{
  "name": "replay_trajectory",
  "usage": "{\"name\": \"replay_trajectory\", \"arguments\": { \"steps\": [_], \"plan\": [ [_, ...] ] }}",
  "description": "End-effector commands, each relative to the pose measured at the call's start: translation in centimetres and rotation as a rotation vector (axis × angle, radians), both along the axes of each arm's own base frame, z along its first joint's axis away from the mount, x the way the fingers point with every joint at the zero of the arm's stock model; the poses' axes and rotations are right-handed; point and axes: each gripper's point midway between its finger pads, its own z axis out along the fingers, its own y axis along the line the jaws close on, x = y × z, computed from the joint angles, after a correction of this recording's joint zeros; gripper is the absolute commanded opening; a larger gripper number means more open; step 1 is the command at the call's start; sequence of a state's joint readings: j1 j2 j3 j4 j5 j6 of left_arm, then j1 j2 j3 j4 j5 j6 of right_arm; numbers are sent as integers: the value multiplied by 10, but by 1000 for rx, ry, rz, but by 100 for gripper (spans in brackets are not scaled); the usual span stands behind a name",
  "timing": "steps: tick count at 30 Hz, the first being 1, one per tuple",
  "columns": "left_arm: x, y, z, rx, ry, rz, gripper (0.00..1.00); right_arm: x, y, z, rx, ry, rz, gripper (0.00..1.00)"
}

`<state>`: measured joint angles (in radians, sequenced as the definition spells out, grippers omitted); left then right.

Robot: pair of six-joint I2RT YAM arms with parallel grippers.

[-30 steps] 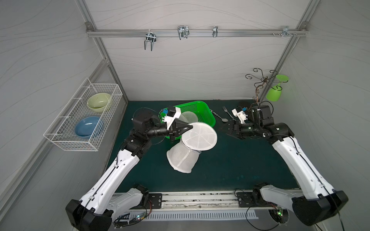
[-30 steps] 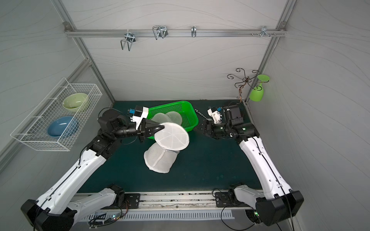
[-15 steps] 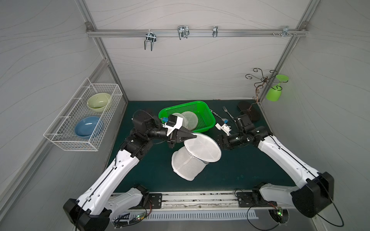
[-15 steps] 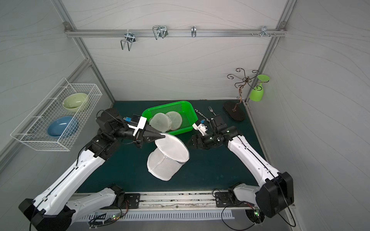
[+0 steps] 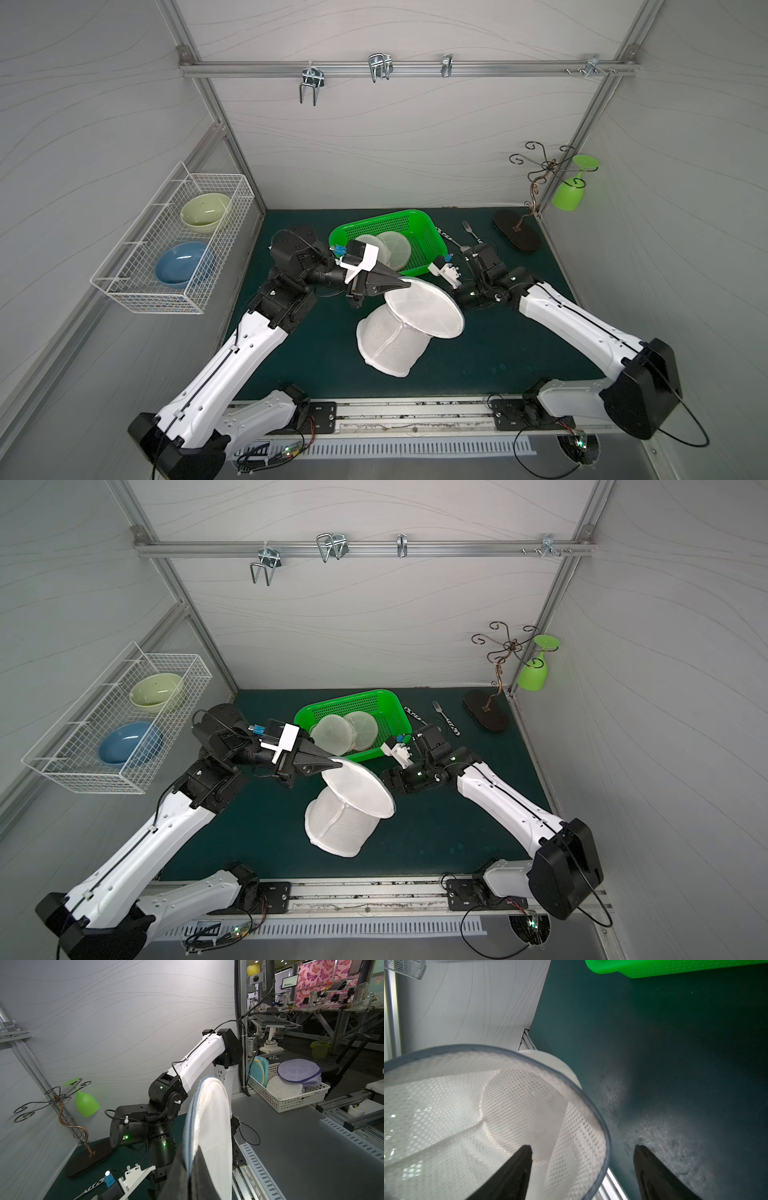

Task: Turn the laundry bag inside out
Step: Turn over the laundry bag.

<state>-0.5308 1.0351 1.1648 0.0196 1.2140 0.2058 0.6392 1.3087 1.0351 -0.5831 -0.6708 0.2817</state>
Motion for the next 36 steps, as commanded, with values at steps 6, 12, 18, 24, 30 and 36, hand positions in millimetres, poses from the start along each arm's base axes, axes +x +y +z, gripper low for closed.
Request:
{"name": "replay_trajectory", "arguments": {
  "steps": [6,12,18,24,30,36],
  "plan": [
    [-17,5,31,-58,-97,-34,0,3,24,22,136,-89,67,83],
    [-17,3,33,-64,-104,-34,0,-6,42,20,235,-145,146,79],
    [-18,3,36,-69,-113,-32,0,-5,51,15,262,-136,177,63],
    [-17,3,36,-67,-118,-15,0,-8,55,18,288,-114,215,16],
    [-12,3,24,-48,-113,24,0,11,42,25,249,-143,130,0],
    [-12,9,14,-48,-114,94,12,40,4,34,142,-156,-59,0]
  ]
}}
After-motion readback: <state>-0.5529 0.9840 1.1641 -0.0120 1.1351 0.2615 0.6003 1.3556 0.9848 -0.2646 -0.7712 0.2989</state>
